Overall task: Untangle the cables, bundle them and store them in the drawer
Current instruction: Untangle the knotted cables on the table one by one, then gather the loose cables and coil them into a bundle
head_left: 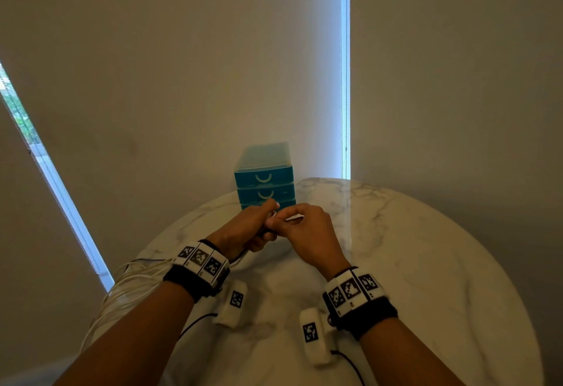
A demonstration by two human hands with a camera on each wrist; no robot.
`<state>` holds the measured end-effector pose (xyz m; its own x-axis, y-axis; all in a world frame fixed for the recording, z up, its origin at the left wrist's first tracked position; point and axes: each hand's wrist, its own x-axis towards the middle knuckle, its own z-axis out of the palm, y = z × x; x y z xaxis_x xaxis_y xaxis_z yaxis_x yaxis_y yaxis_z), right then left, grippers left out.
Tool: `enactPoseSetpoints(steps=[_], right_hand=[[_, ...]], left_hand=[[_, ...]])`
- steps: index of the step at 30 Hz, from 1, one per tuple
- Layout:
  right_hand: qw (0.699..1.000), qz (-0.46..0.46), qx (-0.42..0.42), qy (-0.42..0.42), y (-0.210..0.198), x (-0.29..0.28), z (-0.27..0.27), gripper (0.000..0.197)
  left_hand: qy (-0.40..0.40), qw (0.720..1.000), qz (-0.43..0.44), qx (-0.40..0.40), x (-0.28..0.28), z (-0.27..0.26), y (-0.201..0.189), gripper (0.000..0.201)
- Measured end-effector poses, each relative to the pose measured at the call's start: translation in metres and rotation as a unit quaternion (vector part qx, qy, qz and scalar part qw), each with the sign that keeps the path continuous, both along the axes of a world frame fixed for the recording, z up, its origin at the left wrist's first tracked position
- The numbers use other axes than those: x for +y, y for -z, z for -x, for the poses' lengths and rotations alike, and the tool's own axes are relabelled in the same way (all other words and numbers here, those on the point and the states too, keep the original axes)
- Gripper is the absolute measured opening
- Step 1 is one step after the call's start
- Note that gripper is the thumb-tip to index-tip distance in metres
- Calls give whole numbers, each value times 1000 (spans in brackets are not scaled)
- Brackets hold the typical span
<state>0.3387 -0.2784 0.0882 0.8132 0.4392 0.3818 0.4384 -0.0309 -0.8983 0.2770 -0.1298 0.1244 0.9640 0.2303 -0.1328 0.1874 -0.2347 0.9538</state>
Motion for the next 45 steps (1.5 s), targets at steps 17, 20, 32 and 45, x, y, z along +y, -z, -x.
enactPoseSetpoints(steps=[17,20,32,45], right_hand=[[948,-175,253,-82,-7,-11,-10,19],[933,-98,270,-216,2,1,14,46],[934,-12,314,-170,1,21,55,45],[831,-321,428,-152,19,24,16,44]], left_hand=[[2,999,29,-25,-1,-5,-23,68],[37,997,9,-63,-19,-10,-30,61],[185,932,-312,11,-54,-14,-41,40],[222,888,-379,132,-9,4,-25,75]])
